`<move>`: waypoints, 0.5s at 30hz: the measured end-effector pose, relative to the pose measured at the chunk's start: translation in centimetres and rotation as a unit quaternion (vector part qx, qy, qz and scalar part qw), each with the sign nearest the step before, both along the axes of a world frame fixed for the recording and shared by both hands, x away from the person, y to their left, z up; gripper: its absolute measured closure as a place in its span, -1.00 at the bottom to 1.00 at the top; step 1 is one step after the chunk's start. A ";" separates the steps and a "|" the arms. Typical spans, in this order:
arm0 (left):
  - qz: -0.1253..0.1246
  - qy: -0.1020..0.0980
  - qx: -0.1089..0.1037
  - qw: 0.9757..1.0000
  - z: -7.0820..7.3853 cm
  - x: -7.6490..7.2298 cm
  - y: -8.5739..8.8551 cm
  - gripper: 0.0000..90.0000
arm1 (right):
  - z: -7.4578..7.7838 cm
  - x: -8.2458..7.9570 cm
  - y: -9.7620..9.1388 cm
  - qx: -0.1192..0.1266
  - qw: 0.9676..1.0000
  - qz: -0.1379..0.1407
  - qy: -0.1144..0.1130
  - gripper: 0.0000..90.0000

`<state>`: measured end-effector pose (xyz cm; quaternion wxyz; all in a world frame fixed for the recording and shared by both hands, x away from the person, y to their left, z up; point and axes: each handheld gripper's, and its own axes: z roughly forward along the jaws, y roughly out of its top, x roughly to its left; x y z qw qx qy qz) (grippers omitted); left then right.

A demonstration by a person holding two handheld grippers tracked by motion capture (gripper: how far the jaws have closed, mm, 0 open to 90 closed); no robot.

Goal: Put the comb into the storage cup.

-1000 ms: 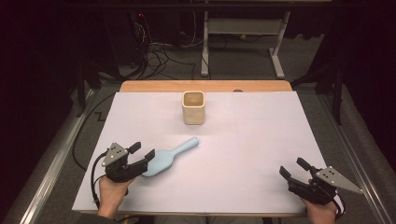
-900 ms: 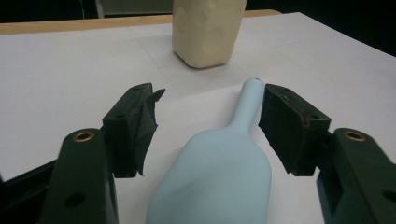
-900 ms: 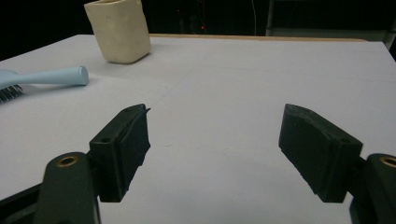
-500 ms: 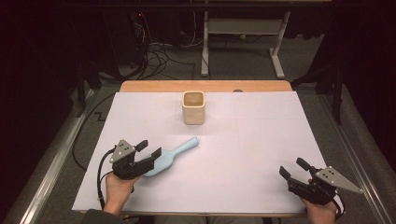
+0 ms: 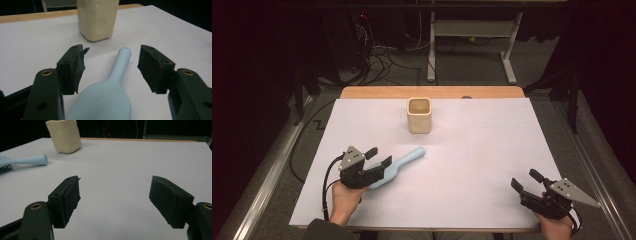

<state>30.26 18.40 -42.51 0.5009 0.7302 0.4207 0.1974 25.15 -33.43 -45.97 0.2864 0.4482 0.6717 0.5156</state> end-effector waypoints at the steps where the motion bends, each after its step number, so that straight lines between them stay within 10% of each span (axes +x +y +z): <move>1: -0.003 0.001 0.004 1.000 0.0 0.1 -0.2 -0.15 | 0.0 0.0 0.0 0.000 1.000 0.000 0.000 -0.44; 15: -0.019 0.002 0.022 1.000 0.0 0.8 -2.0 -0.18 | 0.0 0.0 0.0 -0.003 1.000 0.002 0.001 -0.44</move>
